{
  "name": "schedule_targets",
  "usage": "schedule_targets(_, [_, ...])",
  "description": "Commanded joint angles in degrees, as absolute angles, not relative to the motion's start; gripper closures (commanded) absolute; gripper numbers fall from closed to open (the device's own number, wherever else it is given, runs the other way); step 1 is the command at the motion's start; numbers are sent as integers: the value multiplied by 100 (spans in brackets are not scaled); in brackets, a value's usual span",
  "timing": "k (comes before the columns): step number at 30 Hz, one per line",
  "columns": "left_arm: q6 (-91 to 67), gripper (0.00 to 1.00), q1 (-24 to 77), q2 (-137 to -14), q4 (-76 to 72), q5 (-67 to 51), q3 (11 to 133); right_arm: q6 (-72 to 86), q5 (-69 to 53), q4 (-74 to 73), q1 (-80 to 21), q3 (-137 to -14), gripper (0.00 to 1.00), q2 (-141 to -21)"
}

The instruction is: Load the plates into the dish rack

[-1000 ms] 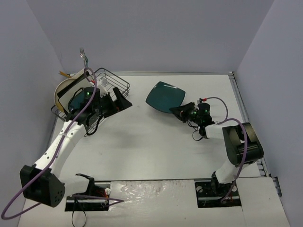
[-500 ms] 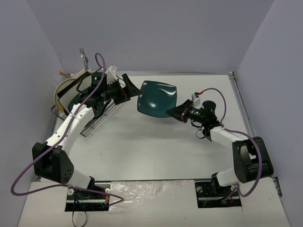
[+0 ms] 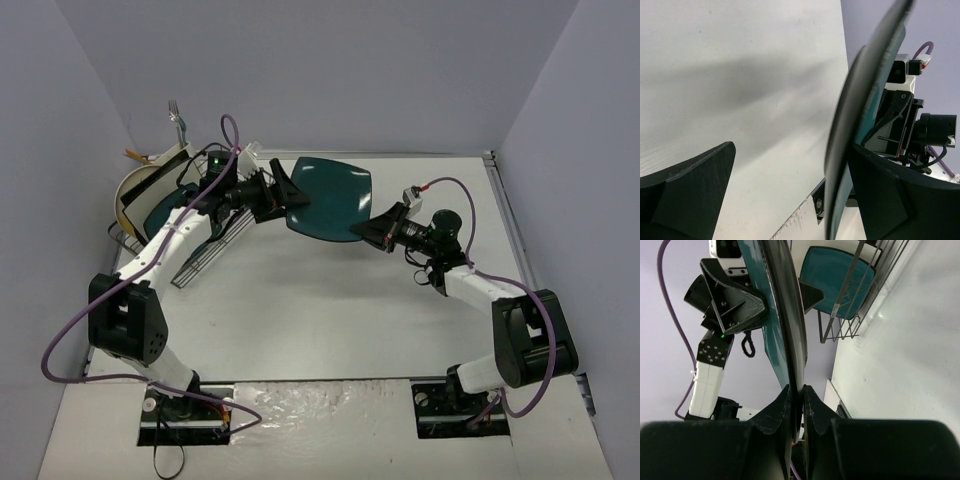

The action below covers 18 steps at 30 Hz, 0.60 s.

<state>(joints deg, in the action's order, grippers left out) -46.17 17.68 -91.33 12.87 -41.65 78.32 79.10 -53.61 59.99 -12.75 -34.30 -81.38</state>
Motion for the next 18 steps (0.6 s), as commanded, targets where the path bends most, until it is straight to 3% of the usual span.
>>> schedule_targets(1, [-4957,17,1837,-8972,459,-4602,8165,8044,-5704,7476,-1338,-3915,100,-7666])
schedule_targets(11, [-5470,58,1877,-8918,-226,-4835,7984,8267,-5732,7805,-1345,-3851,100,-7726])
schedule_targets(18, [-5389,95,1916,-8791,-179,-4930,8012,8102,-5807,7530,-1339,-3827,100,-7713])
